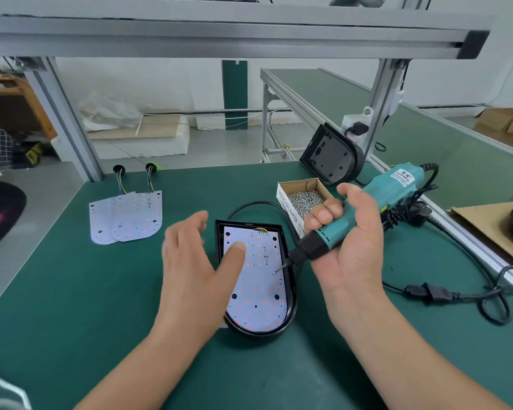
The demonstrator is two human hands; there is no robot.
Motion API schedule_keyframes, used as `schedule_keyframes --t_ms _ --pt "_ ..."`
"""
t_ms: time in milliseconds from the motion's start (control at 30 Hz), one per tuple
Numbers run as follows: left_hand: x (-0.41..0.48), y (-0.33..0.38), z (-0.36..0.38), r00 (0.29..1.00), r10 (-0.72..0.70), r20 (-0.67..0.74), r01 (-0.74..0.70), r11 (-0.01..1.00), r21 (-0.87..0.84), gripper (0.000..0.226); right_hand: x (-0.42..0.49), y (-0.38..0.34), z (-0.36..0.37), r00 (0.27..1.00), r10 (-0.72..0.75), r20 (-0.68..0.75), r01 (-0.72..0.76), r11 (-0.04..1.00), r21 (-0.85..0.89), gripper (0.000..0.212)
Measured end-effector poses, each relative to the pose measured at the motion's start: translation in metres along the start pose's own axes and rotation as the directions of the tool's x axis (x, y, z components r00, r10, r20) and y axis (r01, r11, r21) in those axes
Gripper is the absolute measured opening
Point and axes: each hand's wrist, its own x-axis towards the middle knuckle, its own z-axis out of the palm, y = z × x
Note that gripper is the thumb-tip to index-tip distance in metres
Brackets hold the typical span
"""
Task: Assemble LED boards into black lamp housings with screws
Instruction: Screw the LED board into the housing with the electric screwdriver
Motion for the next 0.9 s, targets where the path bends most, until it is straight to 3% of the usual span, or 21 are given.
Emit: schedule_keyframes --t_ms 67,133,167,267,300,500,900 --pt "0.010 -0.004 -0.001 0.974 -0.185 0.133 0.179 0.982 0.056 0.098 -0.001 0.002 -0.001 1.000 0.006 0.025 -0.005 1.000 -0.018 0.008" --pt "0.016 -0.004 -0.003 0.934 -0.269 0.234 0.243 0.961 0.135 0.115 -0.003 0.005 -0.002 0.998 0.008 0.061 -0.005 0.999 -0.049 0.009" --pt "0.019 -0.004 -0.004 0.923 -0.291 0.250 0.259 0.954 0.154 0.113 -0.004 0.006 -0.002 0.997 0.008 0.080 -0.002 0.998 -0.067 0.010" --pt "0.026 -0.010 -0.003 0.912 -0.307 0.271 0.281 0.951 0.129 0.055 -0.005 0.012 -0.003 0.989 0.021 0.145 -0.004 0.993 -0.118 0.007" --pt "0.027 -0.012 -0.003 0.906 -0.312 0.284 0.297 0.950 0.097 0.047 -0.006 0.014 -0.004 0.986 0.026 0.163 -0.004 0.991 -0.132 0.007" --pt "0.028 -0.014 0.000 0.885 -0.343 0.313 0.377 0.924 -0.054 0.054 -0.011 0.024 -0.005 0.972 0.043 0.230 0.004 0.980 -0.200 0.004" --pt "0.031 -0.019 0.004 0.874 -0.361 0.324 0.401 0.914 -0.062 0.054 -0.018 0.032 -0.001 0.962 0.058 0.267 0.011 0.968 -0.250 0.011"
